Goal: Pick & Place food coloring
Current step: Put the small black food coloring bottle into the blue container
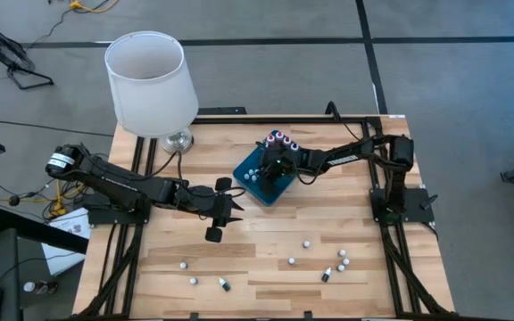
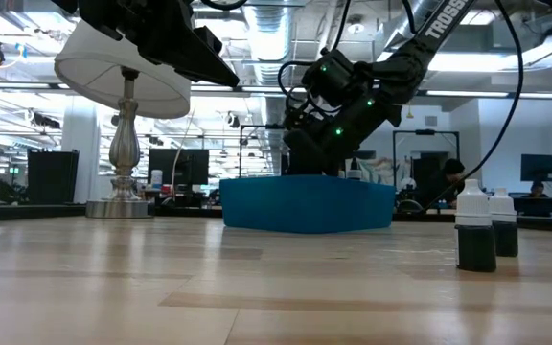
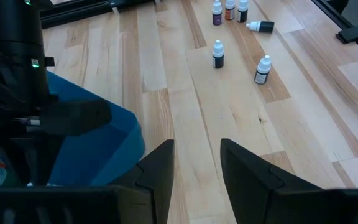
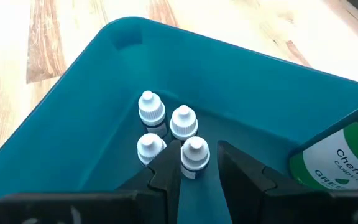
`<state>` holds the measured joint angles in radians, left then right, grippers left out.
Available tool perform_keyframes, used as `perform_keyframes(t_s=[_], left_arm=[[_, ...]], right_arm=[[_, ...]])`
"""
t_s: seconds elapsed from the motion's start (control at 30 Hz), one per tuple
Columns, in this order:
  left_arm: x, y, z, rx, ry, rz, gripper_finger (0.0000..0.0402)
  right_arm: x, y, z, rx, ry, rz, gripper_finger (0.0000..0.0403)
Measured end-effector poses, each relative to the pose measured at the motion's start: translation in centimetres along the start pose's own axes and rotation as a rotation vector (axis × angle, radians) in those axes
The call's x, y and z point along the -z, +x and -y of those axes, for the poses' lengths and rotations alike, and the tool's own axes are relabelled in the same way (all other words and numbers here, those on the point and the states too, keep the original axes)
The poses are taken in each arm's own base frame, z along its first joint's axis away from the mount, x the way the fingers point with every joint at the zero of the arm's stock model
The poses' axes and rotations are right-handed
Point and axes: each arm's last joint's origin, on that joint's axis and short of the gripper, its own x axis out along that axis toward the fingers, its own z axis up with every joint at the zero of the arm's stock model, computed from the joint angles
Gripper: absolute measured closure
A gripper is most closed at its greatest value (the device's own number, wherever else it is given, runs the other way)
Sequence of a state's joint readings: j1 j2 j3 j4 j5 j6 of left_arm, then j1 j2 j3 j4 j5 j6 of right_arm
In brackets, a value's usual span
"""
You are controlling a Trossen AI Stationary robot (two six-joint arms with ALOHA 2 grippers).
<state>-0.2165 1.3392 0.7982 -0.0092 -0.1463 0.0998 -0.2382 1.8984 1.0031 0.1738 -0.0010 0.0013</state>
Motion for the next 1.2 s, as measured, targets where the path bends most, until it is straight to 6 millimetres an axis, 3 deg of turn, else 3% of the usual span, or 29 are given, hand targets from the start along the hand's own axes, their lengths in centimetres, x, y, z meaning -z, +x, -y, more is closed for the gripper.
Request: perform_keyframes(t_s=[0.2,0.4,0.77,0.97,1.2], left_arm=[[0.0,0.0,0.0,0.0,-0.003,0.0,0.0278],[0.0,0.0,0.0,0.001,-0.007,-0.004,0.0278],[0.2,0.0,0.0,0.003,-0.008,-0.023,0.0278],[0.3,0.0,0.0,0.003,-0.012,-0.026,0.0278],[0.2,0.0,0.1,0.013,-0.029,-0.025,0.0278]], right_arm=[[-0.3,-0.4,0.2,0.017,0.003,0.006,0.0292],[-2.0,-3.4,0.3,0.031,-0.002,0.038,0.029],[-3.7,-13.6,-3.8,-0.069,-0.148,-0.011,0.0289],[-2.3,-18.8,-7.0,-0.169,-0.212,-0.093,0.0291],[1.6,-22.2,-10.6,-0.249,-0.209,-0.194,0.0291]])
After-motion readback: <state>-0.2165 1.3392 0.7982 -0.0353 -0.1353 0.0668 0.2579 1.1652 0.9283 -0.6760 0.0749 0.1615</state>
